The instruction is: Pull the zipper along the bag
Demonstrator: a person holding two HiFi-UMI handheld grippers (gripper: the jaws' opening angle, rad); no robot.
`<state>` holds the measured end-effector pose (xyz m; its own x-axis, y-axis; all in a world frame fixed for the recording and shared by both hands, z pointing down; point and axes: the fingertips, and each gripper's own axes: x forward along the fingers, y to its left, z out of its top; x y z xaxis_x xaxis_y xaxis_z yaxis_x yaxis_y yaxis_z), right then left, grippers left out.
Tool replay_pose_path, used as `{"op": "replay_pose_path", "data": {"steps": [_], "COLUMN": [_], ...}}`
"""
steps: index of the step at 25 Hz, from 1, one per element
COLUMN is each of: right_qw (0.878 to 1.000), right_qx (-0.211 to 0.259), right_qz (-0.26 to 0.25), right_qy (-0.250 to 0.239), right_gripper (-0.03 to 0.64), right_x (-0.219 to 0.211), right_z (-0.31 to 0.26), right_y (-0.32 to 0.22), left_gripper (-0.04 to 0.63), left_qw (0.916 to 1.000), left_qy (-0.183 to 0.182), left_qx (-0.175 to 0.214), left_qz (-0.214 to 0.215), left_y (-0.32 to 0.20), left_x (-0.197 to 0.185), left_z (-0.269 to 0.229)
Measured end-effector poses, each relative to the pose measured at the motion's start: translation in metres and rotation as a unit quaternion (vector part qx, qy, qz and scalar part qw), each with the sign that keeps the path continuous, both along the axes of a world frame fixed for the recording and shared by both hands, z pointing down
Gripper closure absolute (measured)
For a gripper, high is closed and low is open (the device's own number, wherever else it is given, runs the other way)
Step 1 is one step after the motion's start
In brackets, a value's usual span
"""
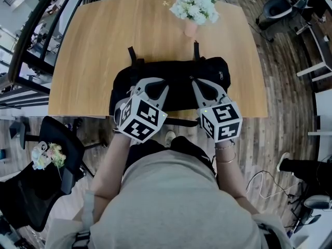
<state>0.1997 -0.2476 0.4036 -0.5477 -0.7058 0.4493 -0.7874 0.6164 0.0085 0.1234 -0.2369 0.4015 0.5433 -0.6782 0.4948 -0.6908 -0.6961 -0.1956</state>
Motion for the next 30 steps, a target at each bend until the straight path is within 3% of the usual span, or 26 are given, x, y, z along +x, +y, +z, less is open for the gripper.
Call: {"op": "replay_pose_path", "data": {"steps": [20,30], "right_qw": [0.997,0.997], "right_qx": [0.004,0.009], "right_qz": [0.078,0.074], "right_qy": [0.004,-0.009], "right_gripper": [0.607,0.606], "right_x": [0.091,0.094], "right_z": [0.007,0.006], "right_y": [-0.023,-0.023], "left_gripper": [0.548,0.546], "left_qw": [0.9987,0.9973], "left_qy": [-0.001,0.014], "left_qx": [0.002,-0.002], "left_qz": [-0.051,-0.072], "left_y": [-0.009,-0.008], "left_x": [-0.002,-0.003], "left_z": [0.001,0.003]}}
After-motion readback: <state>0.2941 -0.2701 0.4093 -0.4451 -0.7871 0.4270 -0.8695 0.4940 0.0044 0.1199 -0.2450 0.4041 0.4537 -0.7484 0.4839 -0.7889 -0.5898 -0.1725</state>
